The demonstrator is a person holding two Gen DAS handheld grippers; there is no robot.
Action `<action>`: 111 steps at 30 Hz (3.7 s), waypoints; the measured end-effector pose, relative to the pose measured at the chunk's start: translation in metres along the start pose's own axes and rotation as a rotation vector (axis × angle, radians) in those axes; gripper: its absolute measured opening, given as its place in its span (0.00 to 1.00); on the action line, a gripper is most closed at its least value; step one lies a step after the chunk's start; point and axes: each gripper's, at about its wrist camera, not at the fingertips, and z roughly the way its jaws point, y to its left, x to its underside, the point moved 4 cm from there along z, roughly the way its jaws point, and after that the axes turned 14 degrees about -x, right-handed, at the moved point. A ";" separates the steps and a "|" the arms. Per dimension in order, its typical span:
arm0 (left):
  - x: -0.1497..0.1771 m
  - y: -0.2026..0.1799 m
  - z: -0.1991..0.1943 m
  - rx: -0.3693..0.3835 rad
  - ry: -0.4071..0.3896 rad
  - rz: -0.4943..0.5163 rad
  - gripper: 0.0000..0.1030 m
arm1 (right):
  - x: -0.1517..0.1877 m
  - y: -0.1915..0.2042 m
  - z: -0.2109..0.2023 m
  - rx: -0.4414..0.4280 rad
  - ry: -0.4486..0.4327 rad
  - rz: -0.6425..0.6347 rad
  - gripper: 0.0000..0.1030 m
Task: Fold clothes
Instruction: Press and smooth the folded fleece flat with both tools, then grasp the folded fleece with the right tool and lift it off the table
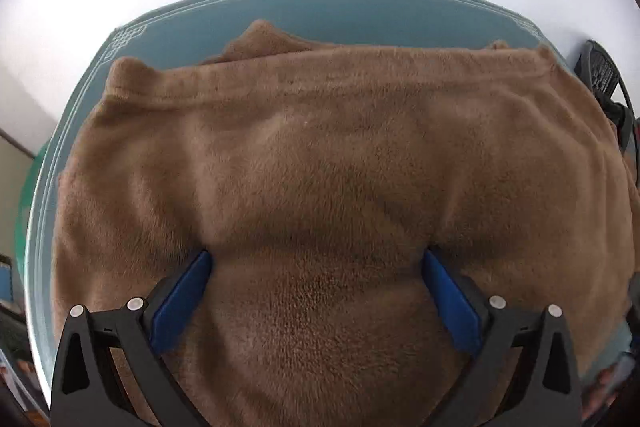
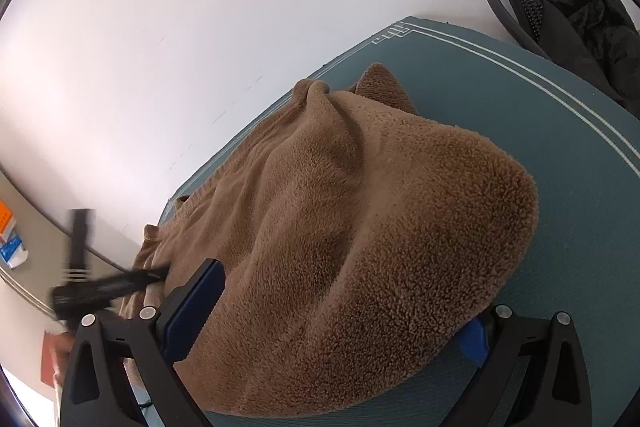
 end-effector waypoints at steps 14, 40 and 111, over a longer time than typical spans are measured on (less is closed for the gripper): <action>0.024 0.043 -0.046 0.019 -0.108 -0.051 1.00 | -0.019 -0.002 0.001 -0.134 -0.041 0.138 1.00; 0.033 0.047 -0.014 0.029 -0.073 0.004 1.00 | -0.011 0.007 0.021 -0.039 -0.015 0.013 1.00; 0.157 0.292 -0.021 0.262 0.019 -0.507 1.00 | 0.195 0.322 0.154 -0.273 0.390 -1.126 0.74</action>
